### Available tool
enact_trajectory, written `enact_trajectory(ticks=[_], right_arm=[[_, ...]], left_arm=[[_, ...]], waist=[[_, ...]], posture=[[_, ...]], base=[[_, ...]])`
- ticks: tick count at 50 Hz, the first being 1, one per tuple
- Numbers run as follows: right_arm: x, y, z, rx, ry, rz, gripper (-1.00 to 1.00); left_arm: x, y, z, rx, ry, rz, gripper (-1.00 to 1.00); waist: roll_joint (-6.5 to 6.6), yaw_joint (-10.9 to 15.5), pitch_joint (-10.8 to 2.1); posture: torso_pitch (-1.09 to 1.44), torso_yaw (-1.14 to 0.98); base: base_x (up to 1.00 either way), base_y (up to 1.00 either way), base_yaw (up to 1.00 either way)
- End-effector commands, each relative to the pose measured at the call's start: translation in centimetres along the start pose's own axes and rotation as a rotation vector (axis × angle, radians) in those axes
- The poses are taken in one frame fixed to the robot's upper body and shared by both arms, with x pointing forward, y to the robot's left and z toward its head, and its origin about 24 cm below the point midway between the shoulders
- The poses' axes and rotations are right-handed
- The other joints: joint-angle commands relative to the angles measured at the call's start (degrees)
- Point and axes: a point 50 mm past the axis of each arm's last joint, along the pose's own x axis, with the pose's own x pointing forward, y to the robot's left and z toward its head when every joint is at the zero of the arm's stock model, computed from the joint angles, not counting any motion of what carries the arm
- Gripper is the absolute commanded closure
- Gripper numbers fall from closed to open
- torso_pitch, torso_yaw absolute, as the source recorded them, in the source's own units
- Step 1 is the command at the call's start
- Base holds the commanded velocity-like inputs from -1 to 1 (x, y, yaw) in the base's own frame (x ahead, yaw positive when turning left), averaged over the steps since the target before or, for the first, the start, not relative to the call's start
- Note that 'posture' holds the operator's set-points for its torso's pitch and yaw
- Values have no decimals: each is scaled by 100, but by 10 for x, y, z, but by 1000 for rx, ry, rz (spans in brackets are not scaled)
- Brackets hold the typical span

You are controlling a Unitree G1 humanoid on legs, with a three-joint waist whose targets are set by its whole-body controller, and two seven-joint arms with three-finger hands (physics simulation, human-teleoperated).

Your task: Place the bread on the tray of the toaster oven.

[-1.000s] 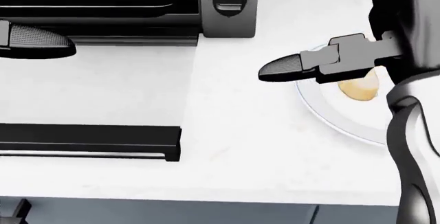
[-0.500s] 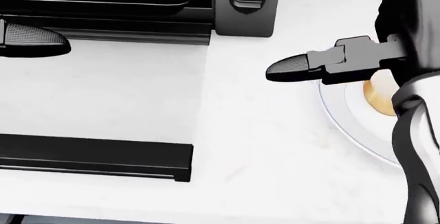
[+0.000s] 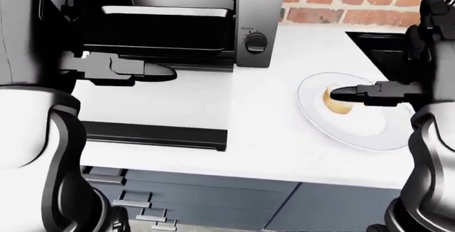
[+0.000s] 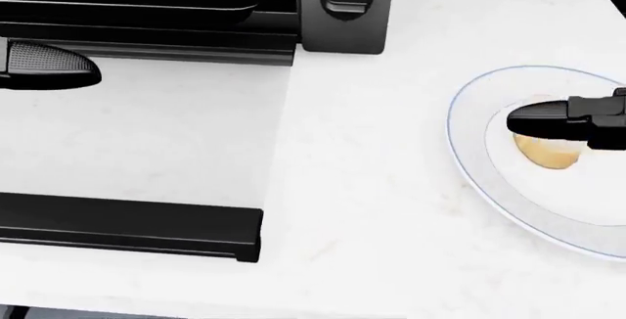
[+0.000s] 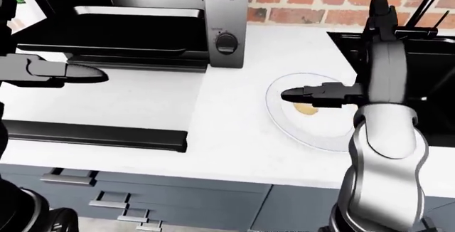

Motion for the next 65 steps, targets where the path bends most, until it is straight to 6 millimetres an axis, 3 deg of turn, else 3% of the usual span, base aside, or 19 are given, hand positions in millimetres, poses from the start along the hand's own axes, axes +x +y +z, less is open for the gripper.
enact_trajectory(ticks=[1, 15, 27, 54, 65], right_arm=[[-1, -6, 10, 9, -40, -27, -100], [10, -19, -16, -187, 197, -48, -100], [21, -5, -29, -218, 211, 20, -100], [33, 1, -42, -208, 240, 28, -99], [33, 5, -47, -209, 242, 42, -76]], left_arm=[[0, 3, 11, 9, -65, 20, -100], [-1, 2, 8, 11, -59, 17, -100], [-1, 3, 8, 15, -57, 18, -100], [-3, 3, 5, 14, -51, 21, -100], [-5, 4, 3, 17, -48, 24, -100]], waist=[[-9, 11, -122], [-17, -6, -142], [16, -13, -169], [22, -4, -194], [23, -6, -196]], posture=[[0, 0], [0, 0], [0, 0], [0, 0], [0, 0]], base=[[0, 0, 0], [0, 0, 0], [0, 0, 0], [0, 0, 0], [0, 0, 0]])
